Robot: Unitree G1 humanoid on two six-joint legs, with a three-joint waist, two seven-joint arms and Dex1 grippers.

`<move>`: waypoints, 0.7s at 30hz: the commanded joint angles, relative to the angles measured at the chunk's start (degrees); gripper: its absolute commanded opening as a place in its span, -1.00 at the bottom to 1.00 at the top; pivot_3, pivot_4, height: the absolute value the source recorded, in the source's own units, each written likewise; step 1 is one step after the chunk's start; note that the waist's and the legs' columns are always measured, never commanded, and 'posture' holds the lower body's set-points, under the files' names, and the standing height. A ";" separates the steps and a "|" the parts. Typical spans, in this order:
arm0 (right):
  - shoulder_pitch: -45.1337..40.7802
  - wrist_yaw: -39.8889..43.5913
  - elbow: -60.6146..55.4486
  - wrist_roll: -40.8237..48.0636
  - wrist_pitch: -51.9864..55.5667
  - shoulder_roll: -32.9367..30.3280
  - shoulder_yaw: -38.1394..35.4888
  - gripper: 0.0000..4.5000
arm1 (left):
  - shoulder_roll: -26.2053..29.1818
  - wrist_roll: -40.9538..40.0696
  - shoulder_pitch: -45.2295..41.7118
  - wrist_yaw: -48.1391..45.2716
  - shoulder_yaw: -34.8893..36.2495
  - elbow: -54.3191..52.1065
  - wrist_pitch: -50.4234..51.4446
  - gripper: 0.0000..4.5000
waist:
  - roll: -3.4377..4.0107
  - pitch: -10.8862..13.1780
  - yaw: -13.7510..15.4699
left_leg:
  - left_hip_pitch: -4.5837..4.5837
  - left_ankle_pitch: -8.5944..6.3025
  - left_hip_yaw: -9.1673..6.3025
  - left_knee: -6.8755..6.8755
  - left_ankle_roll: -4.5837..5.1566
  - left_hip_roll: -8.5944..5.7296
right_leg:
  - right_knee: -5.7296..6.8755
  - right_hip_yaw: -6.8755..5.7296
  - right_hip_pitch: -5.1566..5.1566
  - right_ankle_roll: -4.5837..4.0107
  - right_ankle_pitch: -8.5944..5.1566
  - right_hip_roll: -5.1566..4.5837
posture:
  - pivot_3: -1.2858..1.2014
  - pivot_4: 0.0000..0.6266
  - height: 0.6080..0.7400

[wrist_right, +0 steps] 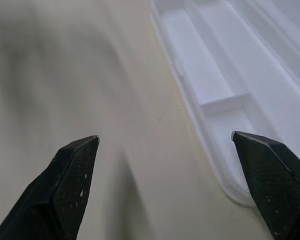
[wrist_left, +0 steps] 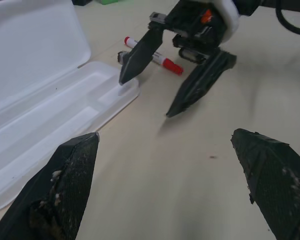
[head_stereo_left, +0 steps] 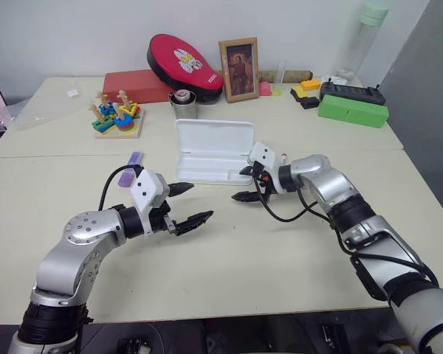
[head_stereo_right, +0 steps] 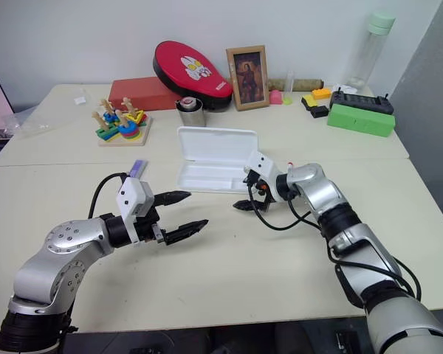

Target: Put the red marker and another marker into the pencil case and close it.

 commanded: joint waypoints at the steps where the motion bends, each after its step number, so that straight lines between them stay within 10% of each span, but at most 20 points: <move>1: -3.68 0.90 7.82 -2.63 -5.12 2.81 -1.00 0.98 | -0.53 -0.52 0.01 1.19 1.39 -1.79 -1.17 1.00 | 0.00 0.00 -0.02 | 0.00 0.00 0.00 0.00 0.00 0.00 | 0.00 0.00 0.00 0.00 0.00 0.00 | 0.03 -0.52 1.00; 9: -6.94 0.58 18.71 -8.70 -9.28 7.35 -0.64 0.50 | -1.82 -1.85 -0.60 3.35 2.77 -1.80 -1.22 1.00 | 0.01 0.01 -0.25 | 0.01 0.00 -0.06 0.00 0.00 0.00 | 0.07 -0.04 0.02 0.00 0.00 0.01 | 0.03 -0.52 1.00; 21: -7.20 1.82 19.93 -9.52 -13.71 9.12 -4.34 -0.97 | -2.50 -2.15 -1.09 4.66 3.02 -1.51 -0.95 1.00 | 0.02 0.01 -0.44 | 0.02 0.01 -0.09 0.00 0.00 0.00 | 0.08 -0.06 0.04 -0.01 0.00 0.01 | 0.03 -0.52 1.00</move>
